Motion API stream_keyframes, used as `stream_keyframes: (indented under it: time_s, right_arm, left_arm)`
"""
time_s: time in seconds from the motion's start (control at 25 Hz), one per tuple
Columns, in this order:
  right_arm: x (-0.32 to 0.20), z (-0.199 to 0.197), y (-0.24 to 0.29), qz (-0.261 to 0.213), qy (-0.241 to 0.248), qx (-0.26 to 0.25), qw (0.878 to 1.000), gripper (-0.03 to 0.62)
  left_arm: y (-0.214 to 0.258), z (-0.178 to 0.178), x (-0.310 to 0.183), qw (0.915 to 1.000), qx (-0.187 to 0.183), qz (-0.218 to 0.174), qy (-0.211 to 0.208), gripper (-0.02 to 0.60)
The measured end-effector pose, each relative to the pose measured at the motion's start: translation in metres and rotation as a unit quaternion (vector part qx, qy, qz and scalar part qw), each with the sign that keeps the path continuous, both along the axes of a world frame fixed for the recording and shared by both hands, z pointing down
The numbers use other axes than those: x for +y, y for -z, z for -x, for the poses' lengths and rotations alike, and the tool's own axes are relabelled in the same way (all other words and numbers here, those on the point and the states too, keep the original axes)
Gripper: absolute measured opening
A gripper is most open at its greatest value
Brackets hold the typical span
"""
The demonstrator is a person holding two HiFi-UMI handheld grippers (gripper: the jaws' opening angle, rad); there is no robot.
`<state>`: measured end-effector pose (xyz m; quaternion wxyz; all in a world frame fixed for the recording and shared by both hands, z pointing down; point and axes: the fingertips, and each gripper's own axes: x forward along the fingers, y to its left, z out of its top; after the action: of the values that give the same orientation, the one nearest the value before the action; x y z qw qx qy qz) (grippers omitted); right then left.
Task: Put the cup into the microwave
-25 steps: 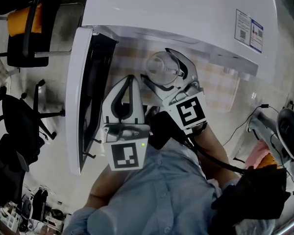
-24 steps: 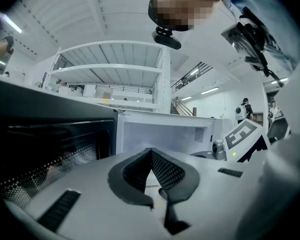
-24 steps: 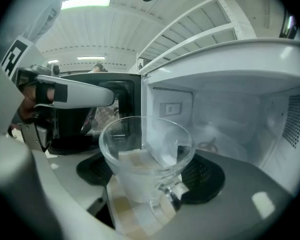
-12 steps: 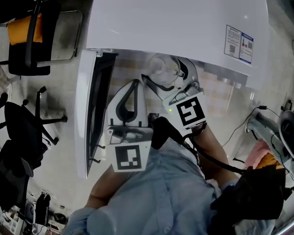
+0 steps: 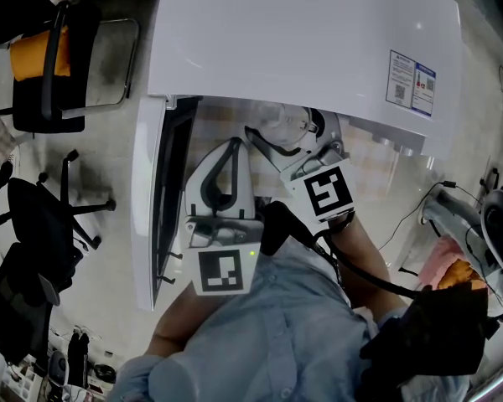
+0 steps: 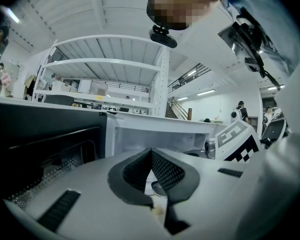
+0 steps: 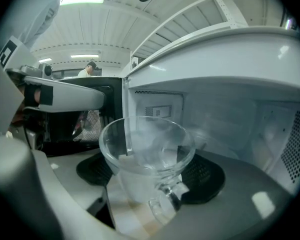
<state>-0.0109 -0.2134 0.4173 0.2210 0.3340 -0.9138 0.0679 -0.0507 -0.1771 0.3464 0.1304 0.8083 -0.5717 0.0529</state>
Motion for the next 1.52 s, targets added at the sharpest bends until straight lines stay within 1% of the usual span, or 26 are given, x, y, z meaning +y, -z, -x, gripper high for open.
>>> stream_keyframes:
  time_s: [0.32,0.64,0.92,1.32,1.52]
  right_arm:
    - [-0.020,-0.002,-0.010,0.005,-0.012,0.000,1.000,0.377]
    - [-0.041,-0.012,-0.016,0.000,-0.032,0.001,1.000,0.377]
    - [-0.055,-0.016,-0.017,-0.002,-0.046,0.008,0.999,0.379]
    - [-0.059,-0.016,-0.019,-0.007,-0.037,0.025,0.999,0.382]
    - [-0.064,-0.017,-0.017,-0.008,-0.059,0.014,0.998,0.382]
  left_arm:
    - [-0.011,0.004,-0.012,0.9998,0.005,0.016,0.006,0.008]
    - [-0.020,0.005,-0.021,0.9997,0.005,0.023,0.003,0.008]
    - [-0.020,0.013,-0.025,0.9997,0.007,0.021,0.008,0.008]
    - [-0.018,0.018,-0.023,0.9997,0.008,0.019,0.013,0.008]
    - [-0.017,0.019,-0.021,0.9997,0.006,0.016,0.016,0.008]
